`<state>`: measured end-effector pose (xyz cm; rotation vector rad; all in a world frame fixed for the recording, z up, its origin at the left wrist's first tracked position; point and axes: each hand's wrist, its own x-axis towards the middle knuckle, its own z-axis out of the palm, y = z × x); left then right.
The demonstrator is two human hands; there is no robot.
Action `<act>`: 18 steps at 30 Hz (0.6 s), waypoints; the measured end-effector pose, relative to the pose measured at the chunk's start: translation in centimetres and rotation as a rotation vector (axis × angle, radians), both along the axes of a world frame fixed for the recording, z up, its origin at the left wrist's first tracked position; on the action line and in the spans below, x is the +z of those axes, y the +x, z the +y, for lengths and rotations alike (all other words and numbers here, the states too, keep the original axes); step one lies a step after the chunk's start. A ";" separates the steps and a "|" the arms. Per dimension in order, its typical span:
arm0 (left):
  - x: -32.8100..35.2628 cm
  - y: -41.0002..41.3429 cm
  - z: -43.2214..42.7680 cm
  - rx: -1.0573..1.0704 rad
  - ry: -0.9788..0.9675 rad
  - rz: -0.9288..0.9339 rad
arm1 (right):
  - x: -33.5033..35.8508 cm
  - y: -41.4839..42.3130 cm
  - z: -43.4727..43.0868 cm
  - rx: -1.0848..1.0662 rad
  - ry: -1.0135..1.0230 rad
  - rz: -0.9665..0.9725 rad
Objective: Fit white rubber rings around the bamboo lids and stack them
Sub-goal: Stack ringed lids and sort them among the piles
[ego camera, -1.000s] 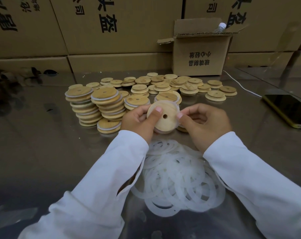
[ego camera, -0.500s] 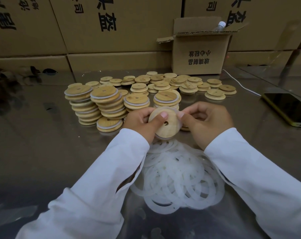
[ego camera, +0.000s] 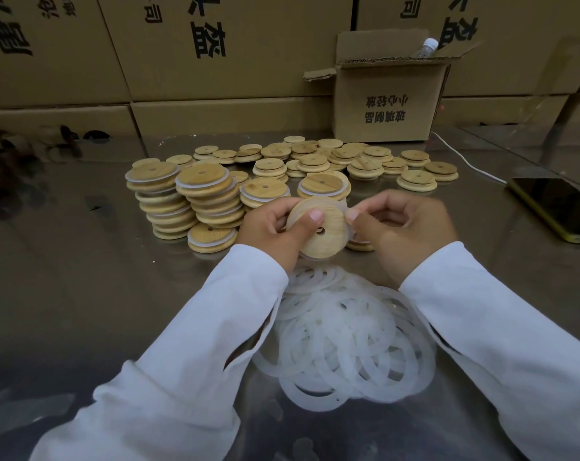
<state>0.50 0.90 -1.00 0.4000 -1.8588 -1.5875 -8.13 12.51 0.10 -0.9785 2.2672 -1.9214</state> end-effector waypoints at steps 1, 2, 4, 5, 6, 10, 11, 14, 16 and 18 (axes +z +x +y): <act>0.0 0.0 0.0 -0.001 0.008 -0.001 | 0.0 0.0 0.0 0.004 0.013 0.021; 0.0 0.0 0.1 0.001 0.018 -0.001 | 0.0 0.0 0.1 0.007 0.023 0.038; 0.1 0.0 0.1 0.016 0.065 0.008 | -0.1 0.0 0.1 0.006 0.033 0.045; 0.1 -0.1 0.0 0.026 0.101 0.018 | -0.1 0.1 0.0 0.005 0.035 0.041; 0.1 -0.1 0.0 0.037 0.135 0.027 | -0.2 0.2 0.0 0.004 0.037 0.037; 0.1 -0.1 -0.1 0.049 0.192 0.032 | -0.2 0.3 -0.2 0.010 0.043 0.049; 0.1 -0.1 -0.1 0.046 0.191 0.030 | -0.2 0.3 -0.2 0.009 0.052 0.059; 0.1 -0.1 -0.1 0.044 0.180 0.026 | -0.3 0.1 -0.2 0.007 0.080 0.063; 0.2 -0.1 0.0 0.049 0.163 0.026 | -0.4 0.0 -0.3 0.000 0.078 0.041; 0.2 -0.1 0.1 0.054 0.156 0.032 | -0.3 0.0 -0.3 -0.006 0.077 0.010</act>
